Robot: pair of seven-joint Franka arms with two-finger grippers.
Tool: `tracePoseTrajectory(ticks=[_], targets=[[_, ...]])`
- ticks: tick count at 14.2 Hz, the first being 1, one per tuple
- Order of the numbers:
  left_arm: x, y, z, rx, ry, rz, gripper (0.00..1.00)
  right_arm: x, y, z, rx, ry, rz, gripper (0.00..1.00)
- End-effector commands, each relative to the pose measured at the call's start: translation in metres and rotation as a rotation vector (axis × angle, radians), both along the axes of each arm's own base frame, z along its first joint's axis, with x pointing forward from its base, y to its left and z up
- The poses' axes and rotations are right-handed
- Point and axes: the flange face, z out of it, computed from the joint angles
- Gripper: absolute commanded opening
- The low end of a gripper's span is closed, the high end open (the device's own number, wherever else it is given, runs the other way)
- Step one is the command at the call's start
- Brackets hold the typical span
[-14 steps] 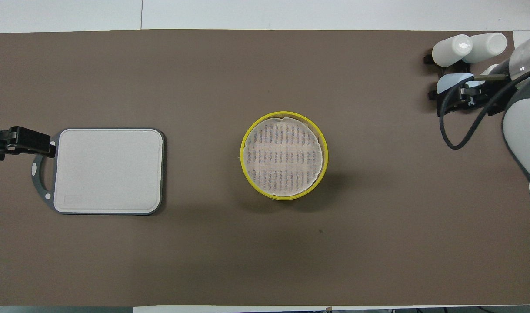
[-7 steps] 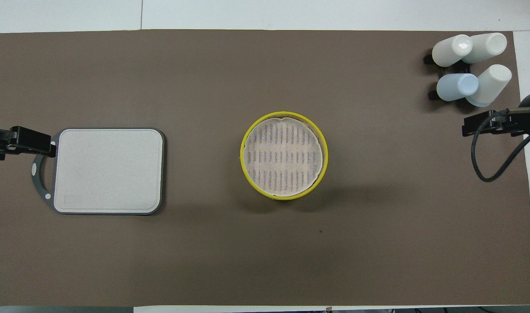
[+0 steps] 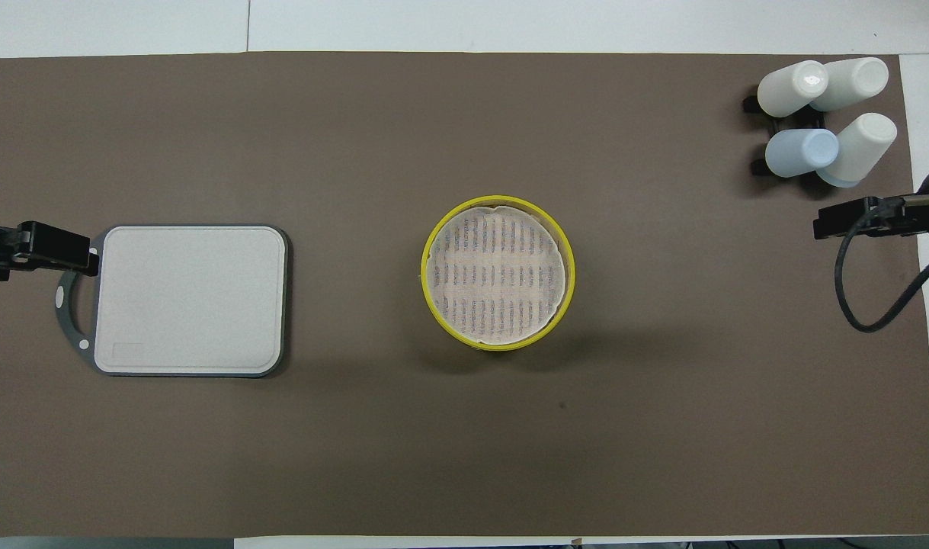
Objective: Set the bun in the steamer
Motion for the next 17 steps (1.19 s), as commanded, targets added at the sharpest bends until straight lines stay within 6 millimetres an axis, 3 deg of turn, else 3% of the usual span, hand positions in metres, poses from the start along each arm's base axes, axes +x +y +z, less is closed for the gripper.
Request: tracePoseTrajectory(ticks=[1, 3, 17], targets=[[0.0018, -0.0005, 0.0008, -0.012, -0.015, -0.012, 1.00, 0.0026, -0.0050, 0.0013, 0.017, 0.014, 0.007, 1.00], [0.0018, -0.0005, 0.0009, -0.012, -0.016, -0.012, 1.00, 0.0005, -0.0134, 0.0000, 0.016, 0.019, -0.008, 1.00], [0.0016, -0.0005, 0.0007, -0.012, -0.014, -0.014, 1.00, -0.0052, -0.0112, -0.0026, 0.011, 0.059, 0.000, 1.00]])
